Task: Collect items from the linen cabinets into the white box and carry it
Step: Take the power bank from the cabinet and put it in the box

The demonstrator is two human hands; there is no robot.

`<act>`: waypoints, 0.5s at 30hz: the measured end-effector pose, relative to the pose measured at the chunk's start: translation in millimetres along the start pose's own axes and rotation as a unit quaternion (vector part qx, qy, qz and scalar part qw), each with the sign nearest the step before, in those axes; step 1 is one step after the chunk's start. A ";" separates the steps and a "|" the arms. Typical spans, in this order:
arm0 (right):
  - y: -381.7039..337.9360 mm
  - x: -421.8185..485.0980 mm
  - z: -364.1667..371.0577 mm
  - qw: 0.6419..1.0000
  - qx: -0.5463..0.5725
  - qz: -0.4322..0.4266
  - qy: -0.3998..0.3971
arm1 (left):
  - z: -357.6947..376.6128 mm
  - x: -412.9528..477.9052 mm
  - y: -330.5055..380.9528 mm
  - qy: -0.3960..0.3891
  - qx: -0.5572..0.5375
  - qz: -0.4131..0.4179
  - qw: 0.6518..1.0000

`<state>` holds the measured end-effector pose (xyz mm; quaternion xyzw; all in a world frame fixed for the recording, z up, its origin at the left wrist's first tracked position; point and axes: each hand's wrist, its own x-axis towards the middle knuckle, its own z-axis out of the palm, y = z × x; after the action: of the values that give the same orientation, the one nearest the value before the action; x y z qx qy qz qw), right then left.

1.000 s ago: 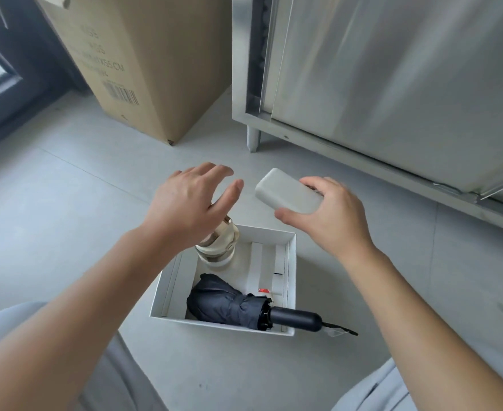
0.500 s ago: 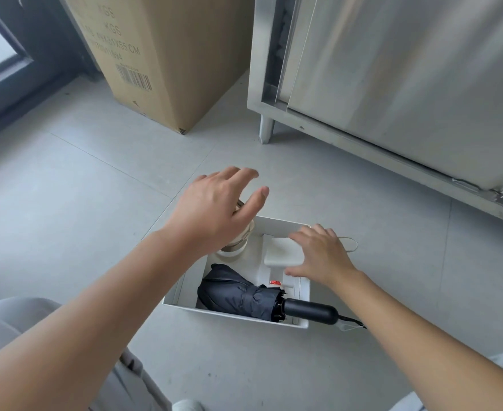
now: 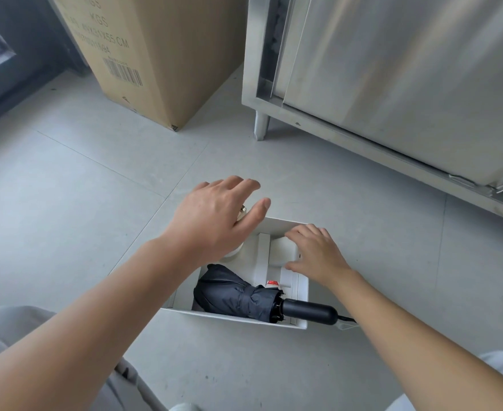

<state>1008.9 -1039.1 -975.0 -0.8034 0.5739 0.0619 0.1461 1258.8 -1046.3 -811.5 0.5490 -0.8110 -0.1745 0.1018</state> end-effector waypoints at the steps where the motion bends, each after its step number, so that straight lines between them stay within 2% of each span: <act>1: 2.3 -2.5 -0.5 1.000 0.015 -0.005 0.009 | 0.9 -0.1 0.4 -0.005 0.001 0.001 1.000; 5: 7.2 -9.0 0.8 0.997 0.039 -0.003 0.065 | 3.8 1.3 -1.1 -0.012 -0.001 0.005 1.000; 15: 6.5 -4.8 2.1 0.993 0.092 0.008 0.069 | 7.2 7.3 -1.9 -0.010 -0.010 0.007 1.000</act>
<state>1001.3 -1036.0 -976.7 -0.7843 0.5922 -0.0461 0.1791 1255.2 -1052.4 -819.0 0.5407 -0.8140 -0.1874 0.0997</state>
